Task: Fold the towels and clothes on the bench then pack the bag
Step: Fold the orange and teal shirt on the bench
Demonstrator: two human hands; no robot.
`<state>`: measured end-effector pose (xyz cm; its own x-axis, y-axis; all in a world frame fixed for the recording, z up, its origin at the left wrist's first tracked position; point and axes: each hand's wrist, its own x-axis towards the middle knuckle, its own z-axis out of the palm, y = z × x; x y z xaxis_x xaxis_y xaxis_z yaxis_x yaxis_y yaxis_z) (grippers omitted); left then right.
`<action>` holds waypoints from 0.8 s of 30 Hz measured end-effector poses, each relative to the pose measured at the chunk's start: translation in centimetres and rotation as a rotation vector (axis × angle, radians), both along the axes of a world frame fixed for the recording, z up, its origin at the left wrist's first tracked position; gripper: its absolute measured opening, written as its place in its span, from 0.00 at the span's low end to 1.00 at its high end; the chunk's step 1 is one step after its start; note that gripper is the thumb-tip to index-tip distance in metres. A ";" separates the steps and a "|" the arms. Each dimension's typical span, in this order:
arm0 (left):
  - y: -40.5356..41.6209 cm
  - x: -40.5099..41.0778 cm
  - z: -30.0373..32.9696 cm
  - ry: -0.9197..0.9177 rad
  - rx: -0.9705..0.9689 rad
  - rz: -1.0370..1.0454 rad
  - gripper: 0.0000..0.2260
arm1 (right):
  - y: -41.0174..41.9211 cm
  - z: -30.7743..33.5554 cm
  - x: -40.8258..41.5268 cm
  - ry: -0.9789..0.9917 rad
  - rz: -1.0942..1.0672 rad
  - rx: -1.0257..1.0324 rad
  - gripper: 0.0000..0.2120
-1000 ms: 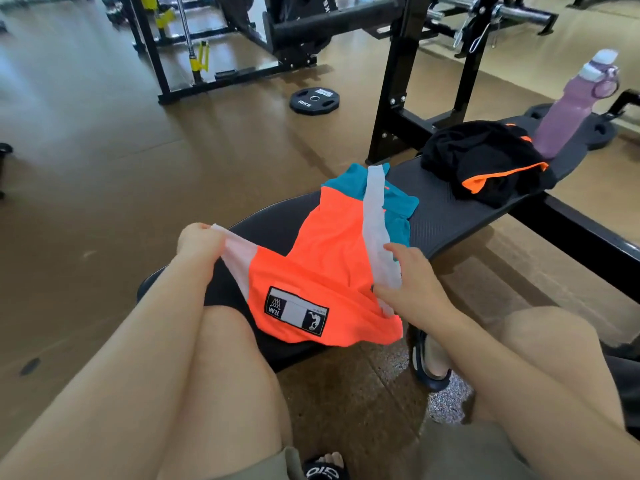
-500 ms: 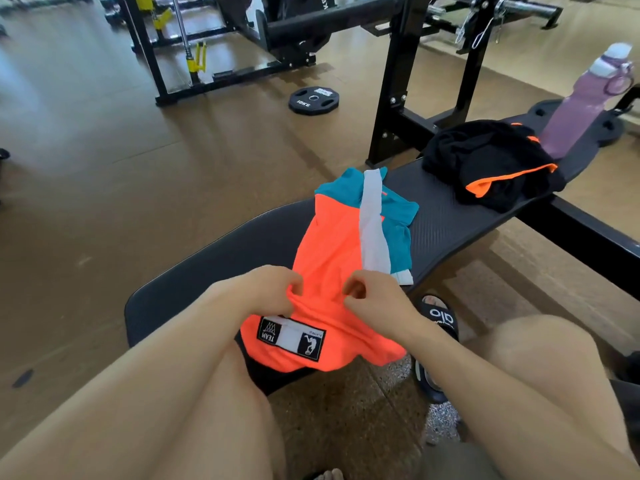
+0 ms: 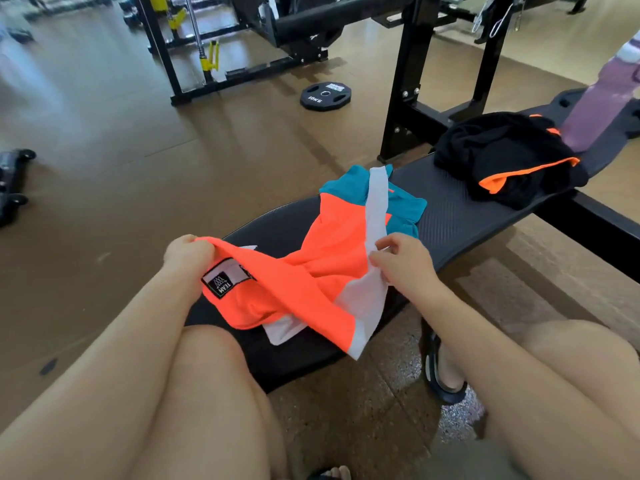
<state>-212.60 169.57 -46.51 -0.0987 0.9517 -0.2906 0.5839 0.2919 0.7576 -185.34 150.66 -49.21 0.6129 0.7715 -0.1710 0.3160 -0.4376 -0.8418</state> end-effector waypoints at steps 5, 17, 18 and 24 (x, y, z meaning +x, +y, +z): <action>-3.2 0.7 2.7 0.301 0.129 -0.300 0.21 | 0.2 1.7 -1.4 0.749 -0.024 0.216 0.10; -13.4 4.9 0.3 0.438 0.145 -0.976 0.23 | -0.2 1.4 -4.8 1.268 0.443 0.321 0.12; -13.2 5.0 0.7 0.424 0.156 -0.952 0.16 | -0.2 1.5 -4.8 1.281 0.440 0.335 0.11; -7.6 2.9 5.3 -0.037 0.242 -0.483 0.15 | 0.5 2.7 -3.3 1.167 0.211 0.403 0.13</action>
